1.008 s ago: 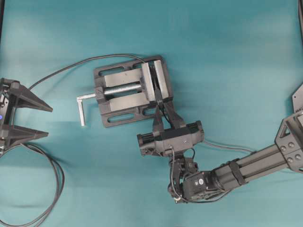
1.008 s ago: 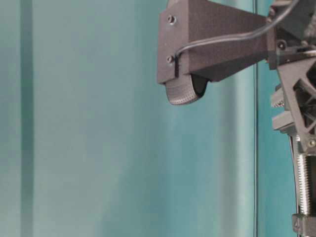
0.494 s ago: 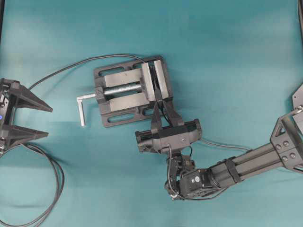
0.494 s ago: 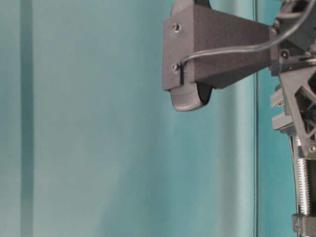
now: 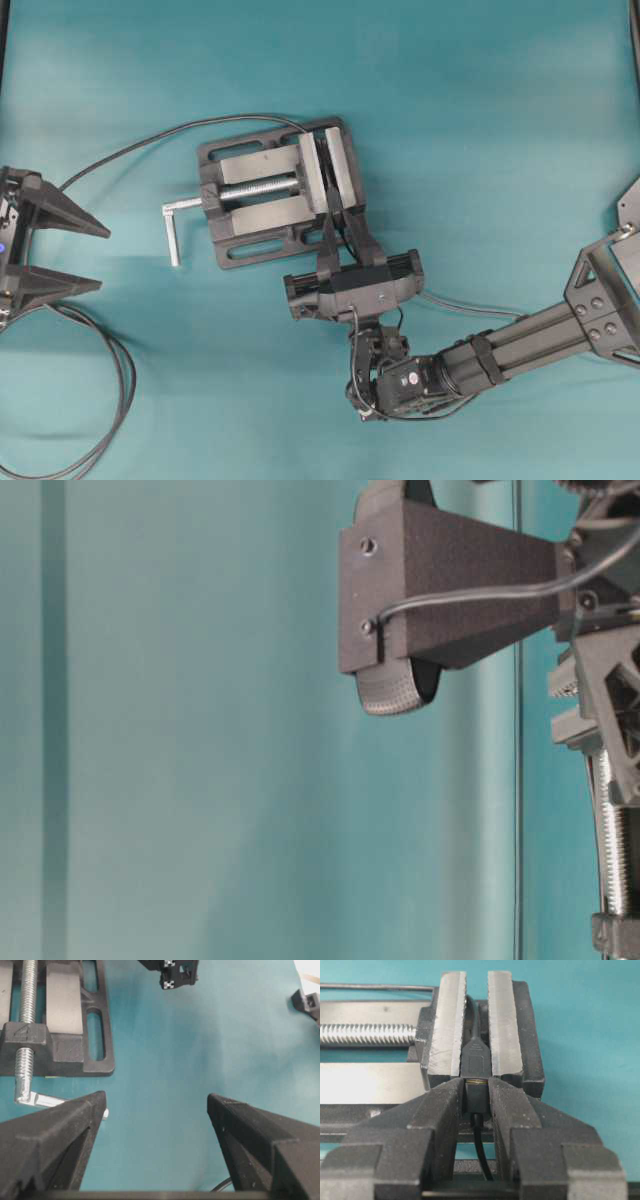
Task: Insert the USB cable into the fixed female connector.
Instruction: 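Push the USB plug down into the port between the vise jaws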
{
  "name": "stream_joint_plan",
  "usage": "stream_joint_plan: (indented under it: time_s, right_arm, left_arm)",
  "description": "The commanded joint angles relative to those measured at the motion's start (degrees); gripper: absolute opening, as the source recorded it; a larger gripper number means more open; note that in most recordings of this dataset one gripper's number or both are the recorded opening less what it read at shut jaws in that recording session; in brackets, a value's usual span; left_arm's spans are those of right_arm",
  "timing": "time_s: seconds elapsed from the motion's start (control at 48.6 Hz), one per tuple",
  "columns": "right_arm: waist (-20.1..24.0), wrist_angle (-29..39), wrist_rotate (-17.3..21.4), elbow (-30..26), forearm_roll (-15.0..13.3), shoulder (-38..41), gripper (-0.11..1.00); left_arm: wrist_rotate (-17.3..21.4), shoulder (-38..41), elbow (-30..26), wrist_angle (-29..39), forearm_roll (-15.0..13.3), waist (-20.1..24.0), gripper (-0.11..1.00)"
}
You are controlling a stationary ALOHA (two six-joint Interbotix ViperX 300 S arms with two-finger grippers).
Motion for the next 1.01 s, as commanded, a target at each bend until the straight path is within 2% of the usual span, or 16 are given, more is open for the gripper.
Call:
stream_joint_plan:
  time_s: [0.0, 0.987]
  right_arm:
    - [-7.0, -0.5, 0.1, -0.4, -1.7, -1.1, 0.21]
    - [-8.1, 1.8, 0.0, 0.4, -1.6, -2.0, 0.21]
  left_arm:
    - [0.1, 0.5, -0.6, -0.2, 0.1, -0.1, 1.00]
    - [0.1, 0.5, -0.7, -0.2, 0.1, -0.1, 1.00]
